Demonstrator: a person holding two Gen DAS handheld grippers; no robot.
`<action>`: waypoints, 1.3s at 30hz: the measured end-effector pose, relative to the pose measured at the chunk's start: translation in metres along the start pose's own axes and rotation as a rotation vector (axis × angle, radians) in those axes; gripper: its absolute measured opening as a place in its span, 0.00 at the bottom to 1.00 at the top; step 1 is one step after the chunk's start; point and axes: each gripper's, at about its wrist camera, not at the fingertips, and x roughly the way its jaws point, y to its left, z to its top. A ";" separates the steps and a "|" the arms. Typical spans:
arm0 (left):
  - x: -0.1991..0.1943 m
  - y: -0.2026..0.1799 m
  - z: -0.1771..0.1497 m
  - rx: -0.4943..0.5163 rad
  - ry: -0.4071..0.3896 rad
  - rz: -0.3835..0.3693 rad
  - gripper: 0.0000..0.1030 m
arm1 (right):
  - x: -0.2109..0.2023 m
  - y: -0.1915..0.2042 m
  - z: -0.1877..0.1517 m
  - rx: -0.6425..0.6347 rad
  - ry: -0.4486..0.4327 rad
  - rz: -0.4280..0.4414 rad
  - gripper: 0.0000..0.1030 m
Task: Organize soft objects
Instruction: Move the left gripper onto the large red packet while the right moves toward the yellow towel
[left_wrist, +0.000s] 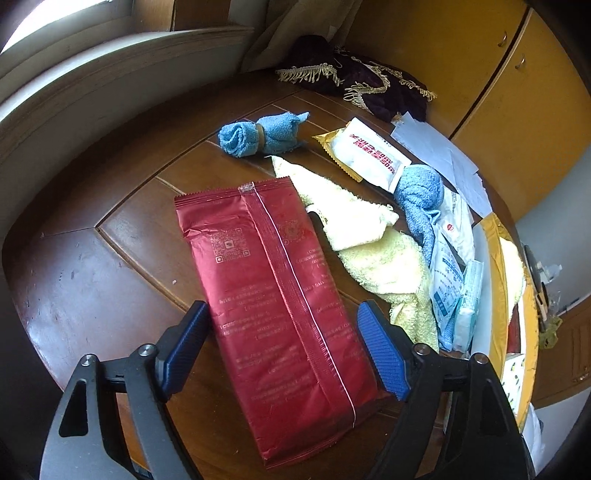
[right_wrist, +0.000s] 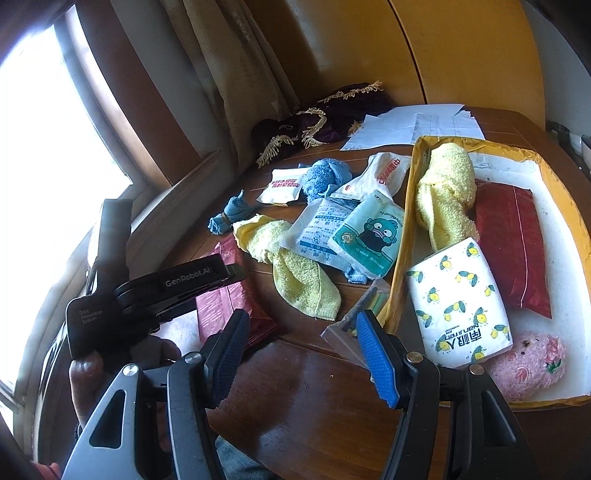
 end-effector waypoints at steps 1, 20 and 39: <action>0.002 -0.005 -0.001 0.024 -0.007 0.032 0.81 | 0.000 0.000 0.000 -0.001 0.001 0.000 0.61; -0.010 0.013 -0.007 0.163 -0.020 -0.057 0.76 | 0.004 0.006 0.000 -0.016 0.008 0.001 0.61; -0.020 0.046 -0.001 0.045 -0.004 -0.216 0.75 | 0.038 0.015 0.014 -0.018 0.063 0.062 0.61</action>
